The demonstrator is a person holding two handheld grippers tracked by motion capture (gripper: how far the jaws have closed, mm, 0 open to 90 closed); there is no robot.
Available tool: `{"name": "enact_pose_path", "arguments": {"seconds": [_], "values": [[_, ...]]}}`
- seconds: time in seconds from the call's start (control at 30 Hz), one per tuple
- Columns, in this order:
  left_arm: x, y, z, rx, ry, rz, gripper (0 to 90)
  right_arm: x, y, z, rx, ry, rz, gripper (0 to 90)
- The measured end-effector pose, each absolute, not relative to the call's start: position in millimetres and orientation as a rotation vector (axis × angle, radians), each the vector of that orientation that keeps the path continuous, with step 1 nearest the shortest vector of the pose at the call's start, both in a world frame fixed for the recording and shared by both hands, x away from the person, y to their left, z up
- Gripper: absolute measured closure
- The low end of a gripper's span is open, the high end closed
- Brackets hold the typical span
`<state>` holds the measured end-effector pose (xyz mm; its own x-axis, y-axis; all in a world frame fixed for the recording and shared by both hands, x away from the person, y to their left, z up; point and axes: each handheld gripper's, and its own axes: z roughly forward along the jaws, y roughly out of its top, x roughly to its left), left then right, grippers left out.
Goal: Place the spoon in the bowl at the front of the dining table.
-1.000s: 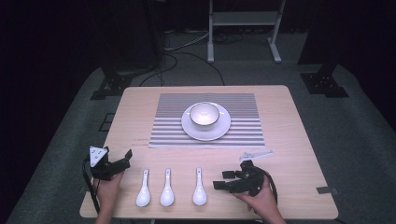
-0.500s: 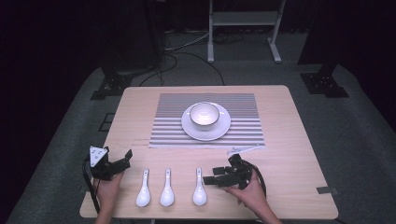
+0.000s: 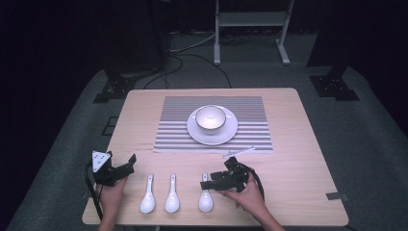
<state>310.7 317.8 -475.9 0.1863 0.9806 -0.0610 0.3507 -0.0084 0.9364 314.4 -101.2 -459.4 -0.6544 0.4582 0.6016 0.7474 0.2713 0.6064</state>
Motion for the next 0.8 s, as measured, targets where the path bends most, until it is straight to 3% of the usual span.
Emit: {"name": "enact_pose_path", "arguments": {"seconds": [0.07,0.8], "values": [[310.5,317.8,-475.8,1.530,1.322,0.851,2.2,315.4,-99.4,-461.1,-1.102,-2.238,-1.330,30.7],[310.5,318.1,-475.8,1.528,1.323,0.851,2.2,331.4,-88.1,-477.3,-1.236,-2.324,-1.241,45.1]]}}
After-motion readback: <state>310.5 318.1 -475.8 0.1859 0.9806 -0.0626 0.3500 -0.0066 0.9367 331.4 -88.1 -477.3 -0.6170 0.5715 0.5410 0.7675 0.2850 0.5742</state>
